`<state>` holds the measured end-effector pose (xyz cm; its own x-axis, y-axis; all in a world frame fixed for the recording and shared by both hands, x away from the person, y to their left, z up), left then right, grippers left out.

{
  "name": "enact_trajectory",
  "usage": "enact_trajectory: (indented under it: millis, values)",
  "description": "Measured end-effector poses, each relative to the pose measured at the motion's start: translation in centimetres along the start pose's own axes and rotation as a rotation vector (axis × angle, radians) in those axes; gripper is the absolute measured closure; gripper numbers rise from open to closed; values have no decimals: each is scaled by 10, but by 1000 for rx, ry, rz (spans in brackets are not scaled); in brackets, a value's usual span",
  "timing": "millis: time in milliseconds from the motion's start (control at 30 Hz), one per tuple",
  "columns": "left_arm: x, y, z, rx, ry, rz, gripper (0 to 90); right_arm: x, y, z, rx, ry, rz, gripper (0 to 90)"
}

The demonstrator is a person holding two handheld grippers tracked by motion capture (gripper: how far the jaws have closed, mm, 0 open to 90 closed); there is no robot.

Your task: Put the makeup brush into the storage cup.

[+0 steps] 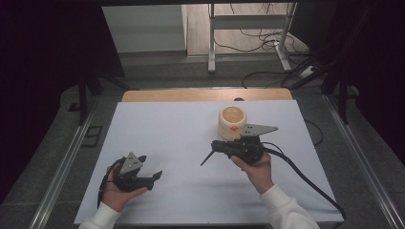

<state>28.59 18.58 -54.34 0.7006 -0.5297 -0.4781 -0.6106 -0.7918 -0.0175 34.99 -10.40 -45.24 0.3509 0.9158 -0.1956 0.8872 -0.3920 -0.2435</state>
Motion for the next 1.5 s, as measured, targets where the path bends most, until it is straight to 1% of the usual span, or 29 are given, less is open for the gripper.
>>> enact_trajectory:
  millis: [467,1100,1500]
  values:
    - [2,1,0,-4,-2,1,184,-9,4,-10,-2,34,20,836]
    - [2,2,0,-5,-3,2,184,-27,13,-31,-5,110,62,835]
    - [1,1,-3,-13,4,-4,184,-38,21,-46,-1,156,111,836]
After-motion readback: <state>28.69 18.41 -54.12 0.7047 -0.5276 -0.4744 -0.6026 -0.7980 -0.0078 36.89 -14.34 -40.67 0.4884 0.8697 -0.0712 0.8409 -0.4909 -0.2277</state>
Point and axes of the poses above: each handheld gripper's, and its own axes: x roughly forward along the jaws, z roughly out of its underside, y roughly to its right, the point moved 6 cm from there along x, roughly forward along the jaws, and after that the axes turned 10 degrees about y, right-handed, at the moved point
